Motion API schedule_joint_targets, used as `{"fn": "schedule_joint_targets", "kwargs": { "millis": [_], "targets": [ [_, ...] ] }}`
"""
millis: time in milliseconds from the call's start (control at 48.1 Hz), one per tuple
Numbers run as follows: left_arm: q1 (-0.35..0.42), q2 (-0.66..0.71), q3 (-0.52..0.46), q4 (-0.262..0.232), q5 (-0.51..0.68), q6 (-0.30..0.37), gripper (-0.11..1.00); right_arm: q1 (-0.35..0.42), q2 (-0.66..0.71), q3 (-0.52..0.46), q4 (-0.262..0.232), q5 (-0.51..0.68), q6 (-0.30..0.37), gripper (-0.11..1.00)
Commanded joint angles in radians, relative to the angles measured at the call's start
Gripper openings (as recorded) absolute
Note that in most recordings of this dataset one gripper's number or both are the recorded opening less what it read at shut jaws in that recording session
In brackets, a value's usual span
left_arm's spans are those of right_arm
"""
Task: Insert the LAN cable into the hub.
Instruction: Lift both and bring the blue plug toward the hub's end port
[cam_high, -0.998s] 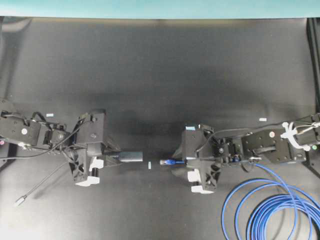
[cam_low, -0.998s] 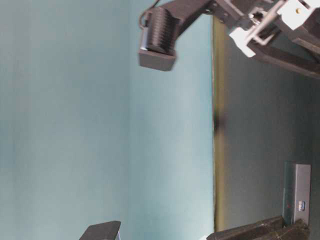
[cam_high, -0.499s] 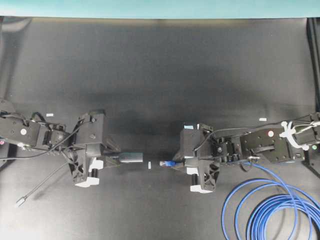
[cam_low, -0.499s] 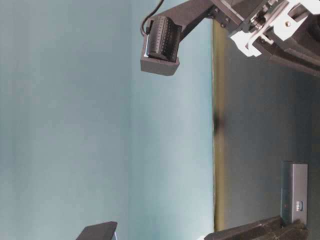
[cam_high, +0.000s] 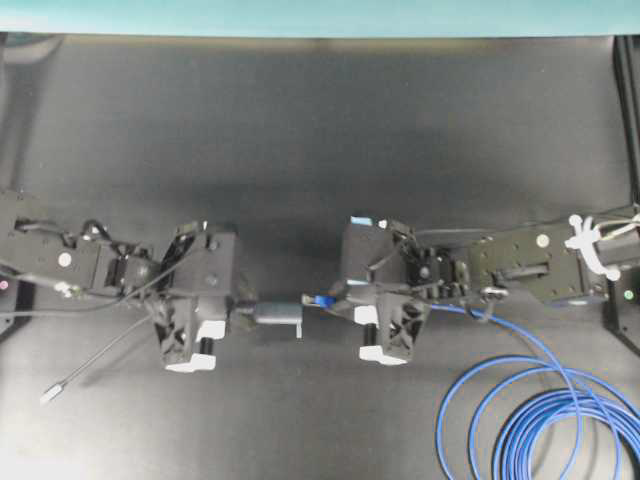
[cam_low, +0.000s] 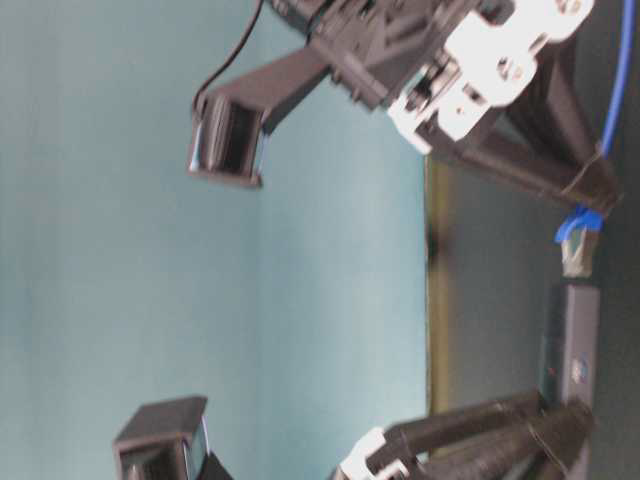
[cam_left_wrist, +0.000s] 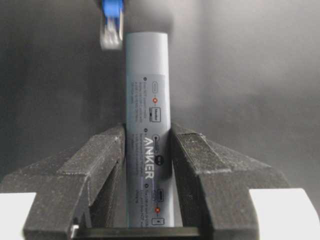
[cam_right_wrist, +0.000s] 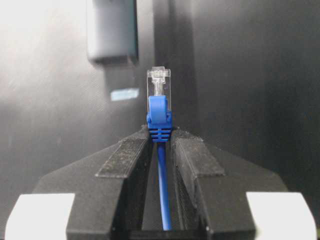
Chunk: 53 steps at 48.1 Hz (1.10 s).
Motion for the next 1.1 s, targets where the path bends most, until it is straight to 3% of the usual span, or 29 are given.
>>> {"fn": "schedule_joint_targets", "kwargs": {
  "millis": [0,1081],
  "targets": [
    [0.006,-0.005,-0.021,0.005,0.002,0.002,0.29,0.012,-0.006,-0.018,-0.003,0.008,-0.008,0.11],
    [0.034,0.015,-0.043,0.005,0.055,0.011,0.29,0.02,0.008,-0.044,-0.003,0.031,-0.017,0.11]
  ]
}}
